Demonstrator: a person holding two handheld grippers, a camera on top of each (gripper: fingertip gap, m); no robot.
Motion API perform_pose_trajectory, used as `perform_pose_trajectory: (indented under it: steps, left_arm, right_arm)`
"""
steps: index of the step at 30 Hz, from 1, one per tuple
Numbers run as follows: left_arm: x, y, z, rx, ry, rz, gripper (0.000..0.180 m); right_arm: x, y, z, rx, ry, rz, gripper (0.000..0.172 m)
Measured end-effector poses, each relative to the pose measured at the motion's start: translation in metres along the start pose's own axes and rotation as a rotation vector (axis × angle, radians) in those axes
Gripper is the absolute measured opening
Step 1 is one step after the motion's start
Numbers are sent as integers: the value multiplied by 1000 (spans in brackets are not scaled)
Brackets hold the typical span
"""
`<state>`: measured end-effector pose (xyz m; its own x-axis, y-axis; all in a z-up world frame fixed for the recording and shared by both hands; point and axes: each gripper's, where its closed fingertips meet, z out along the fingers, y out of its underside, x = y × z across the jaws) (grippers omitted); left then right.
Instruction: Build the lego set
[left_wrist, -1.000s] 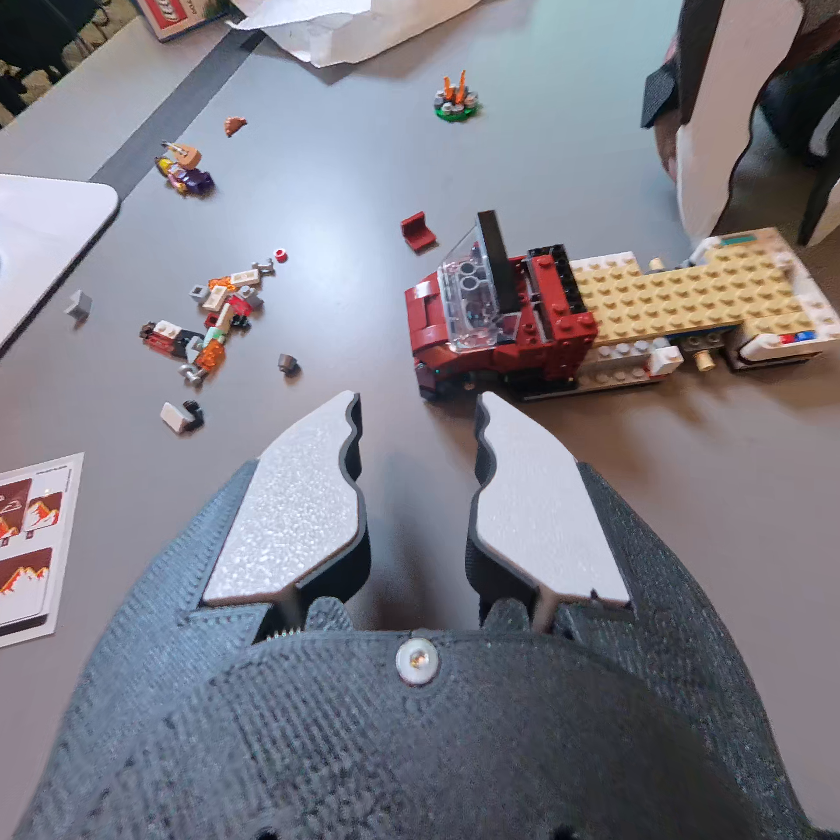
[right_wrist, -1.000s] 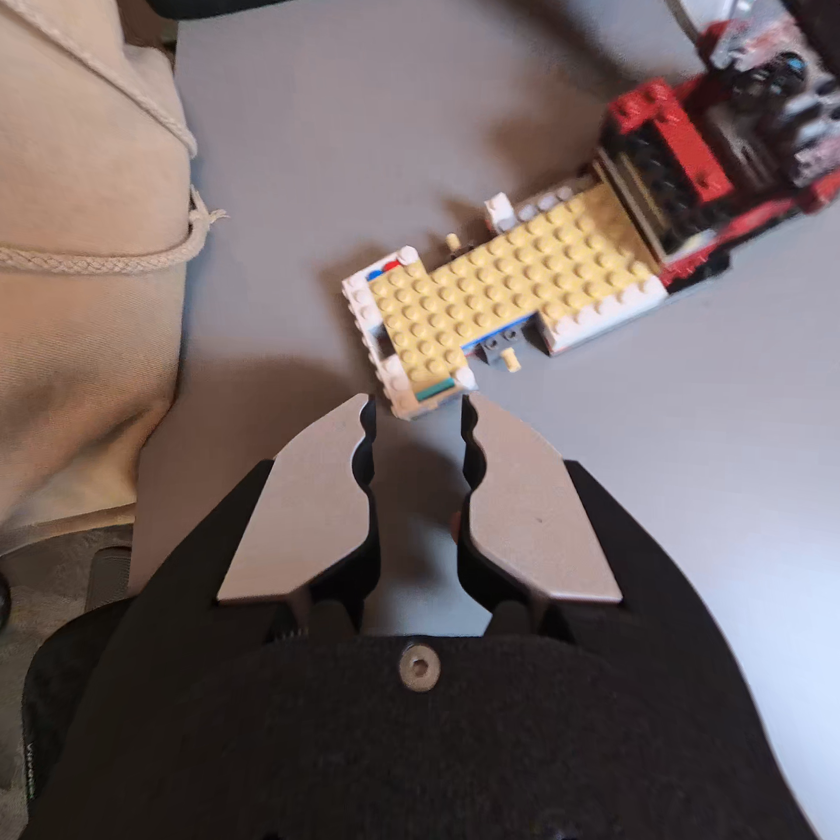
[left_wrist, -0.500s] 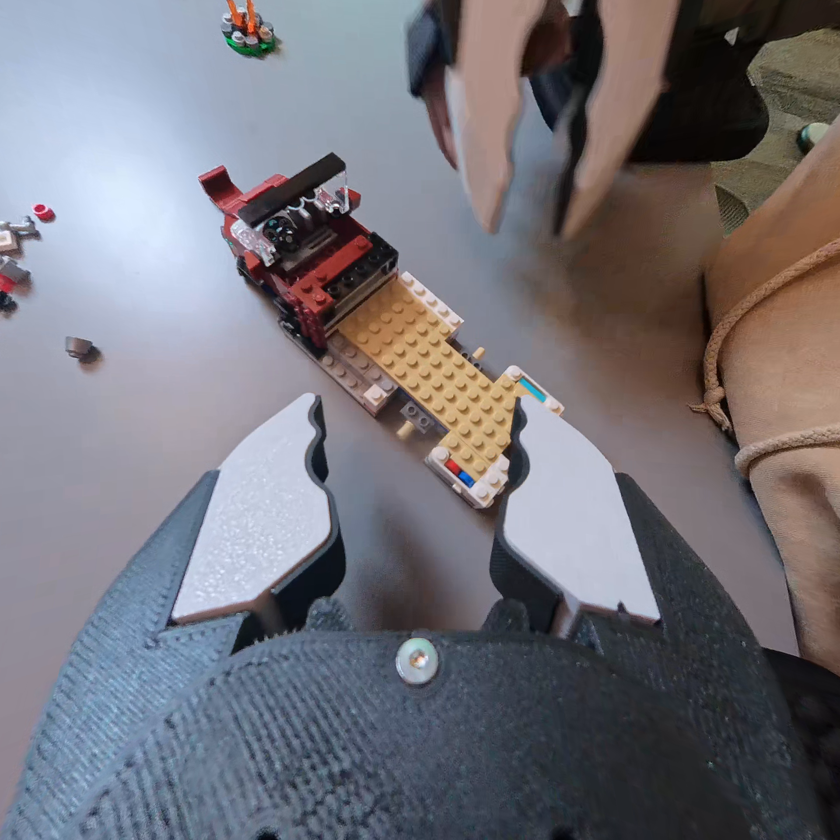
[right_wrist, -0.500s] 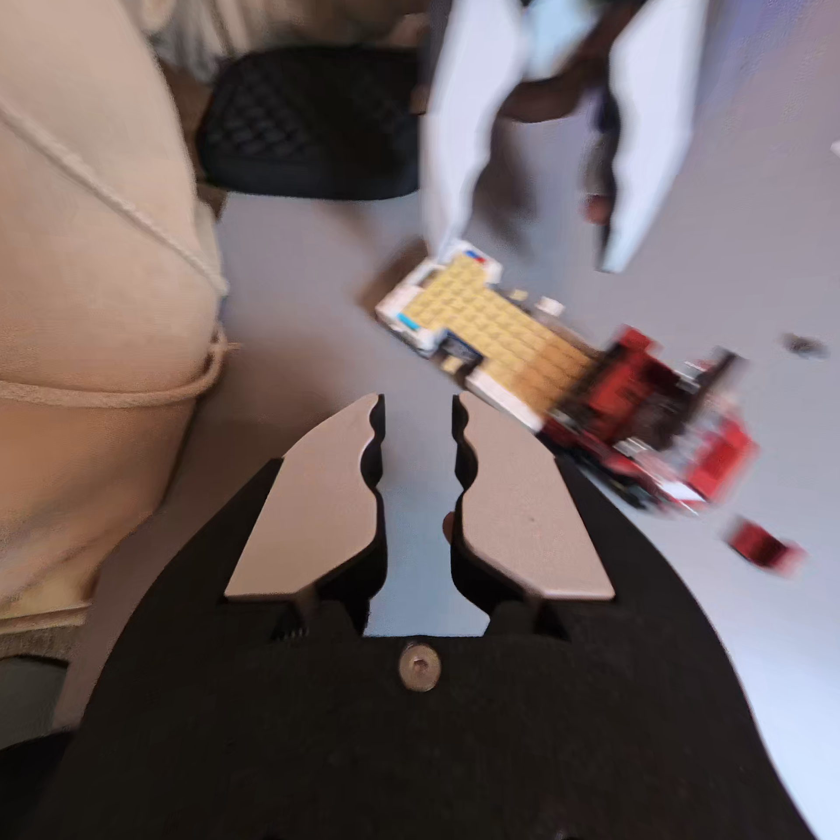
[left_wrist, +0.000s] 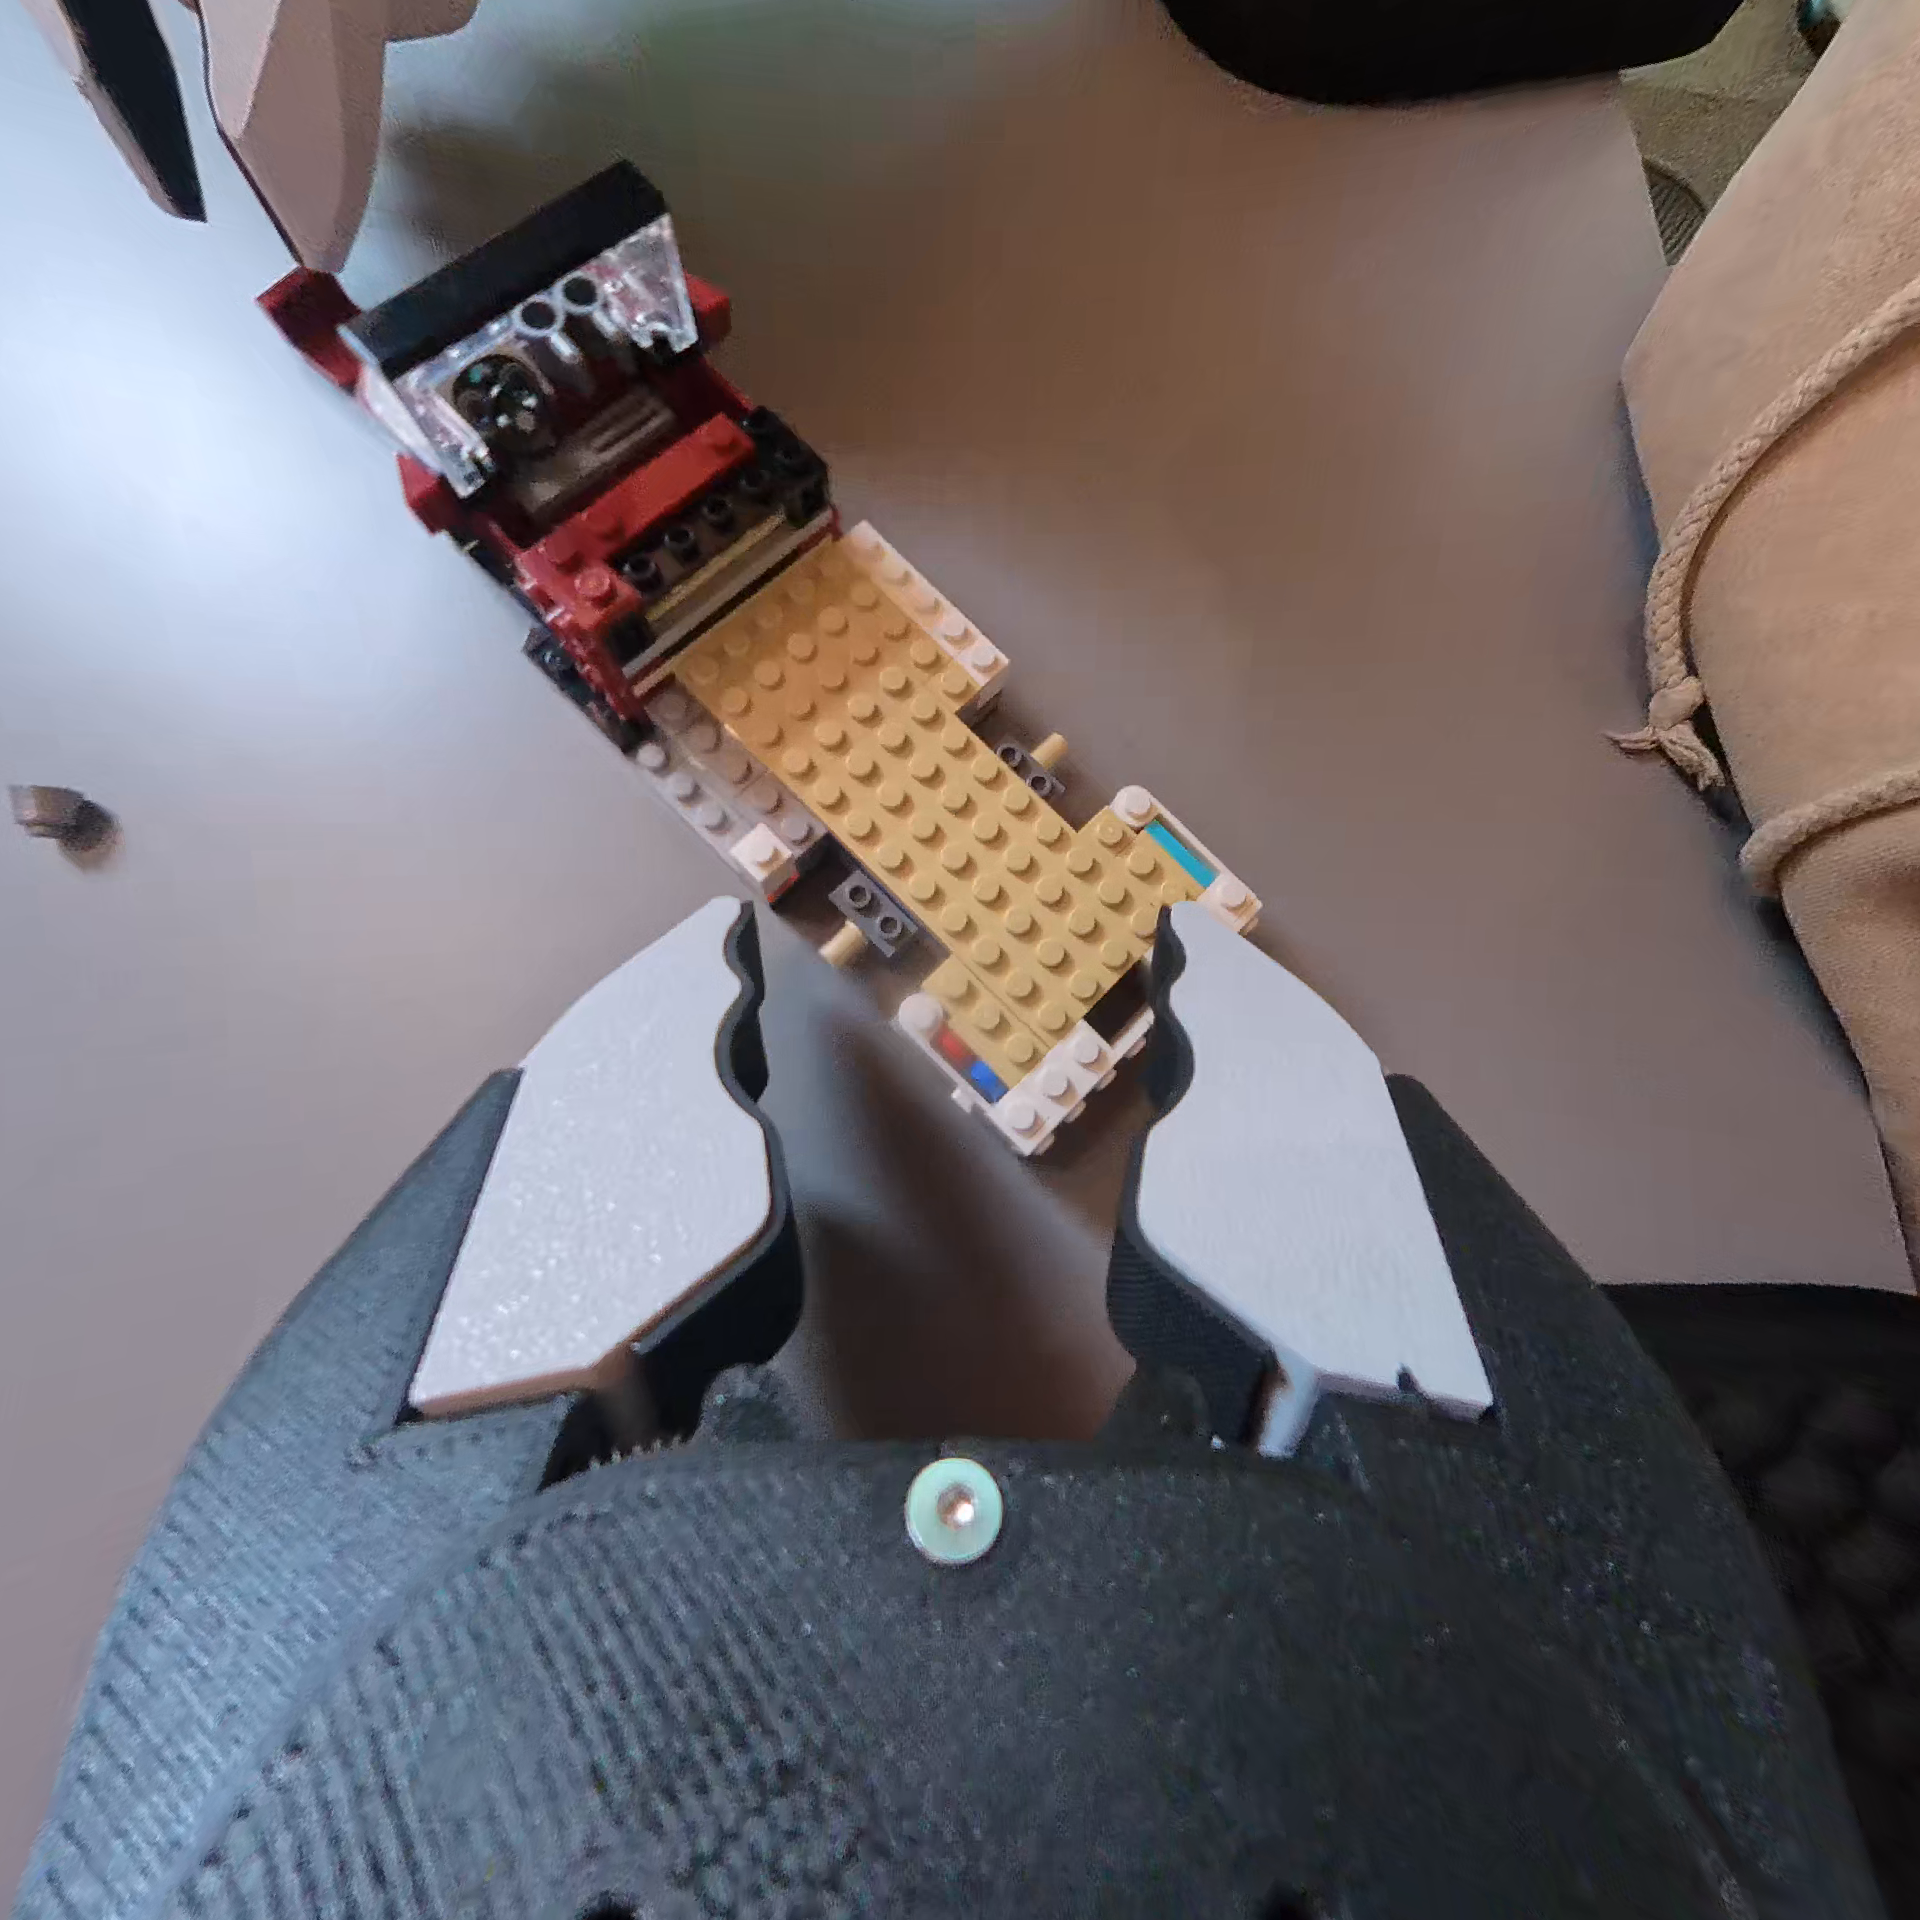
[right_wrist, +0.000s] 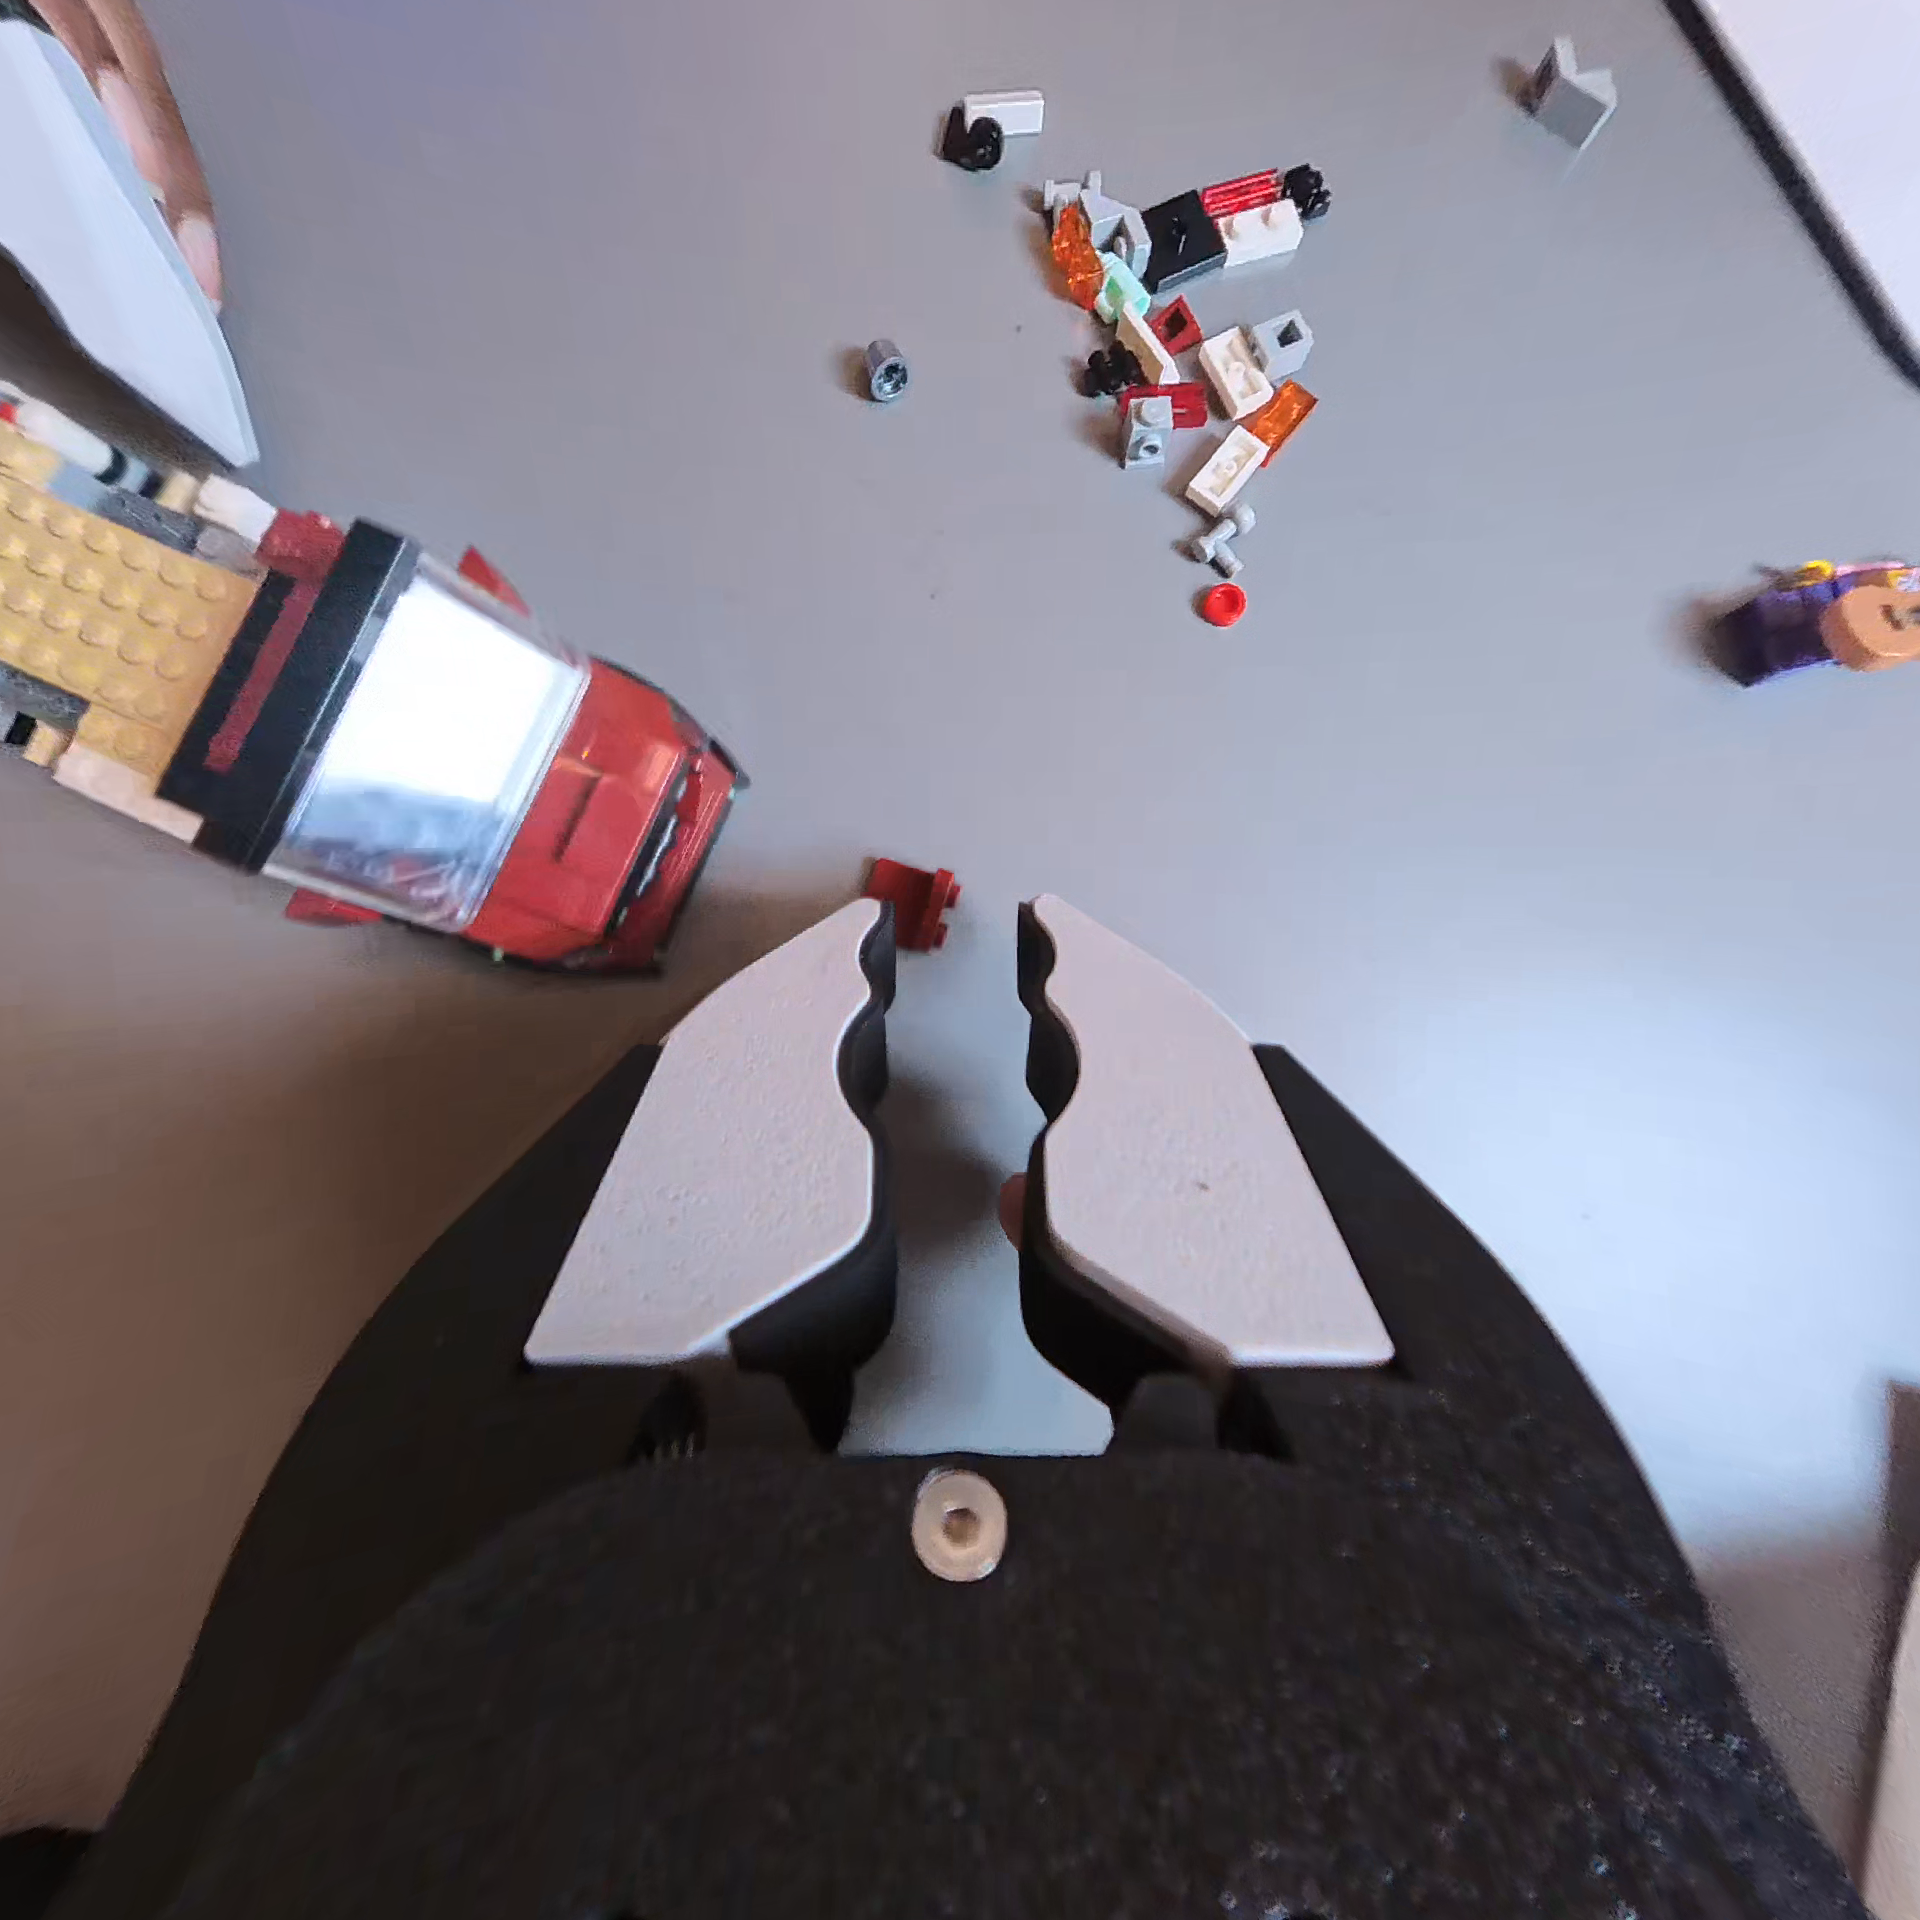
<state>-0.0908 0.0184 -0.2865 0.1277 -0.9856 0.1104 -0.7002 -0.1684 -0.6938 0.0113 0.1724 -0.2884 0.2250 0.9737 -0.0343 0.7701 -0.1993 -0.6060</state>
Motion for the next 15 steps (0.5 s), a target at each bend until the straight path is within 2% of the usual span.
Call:
perform_pose_trajectory:
  steps: [5, 10, 12, 15]
  left_arm:
    - [-22, 6, -12, 17, -65, -22, 71]
    - [-30, -2, -25, 99, -124, -30, 66]
    - [-33, -10, -28, 132, -156, -34, 66]
    - [-38, -31, -35, 232, -225, -50, 58]
  right_arm:
    - [1, 8, 8, -106, -3, 26, 19]
    - [0, 9, 7, -104, 10, -12, 5]
    - [1, 8, 4, -68, 32, -49, 5]
    - [-10, -9, -14, 106, 67, -176, 5]
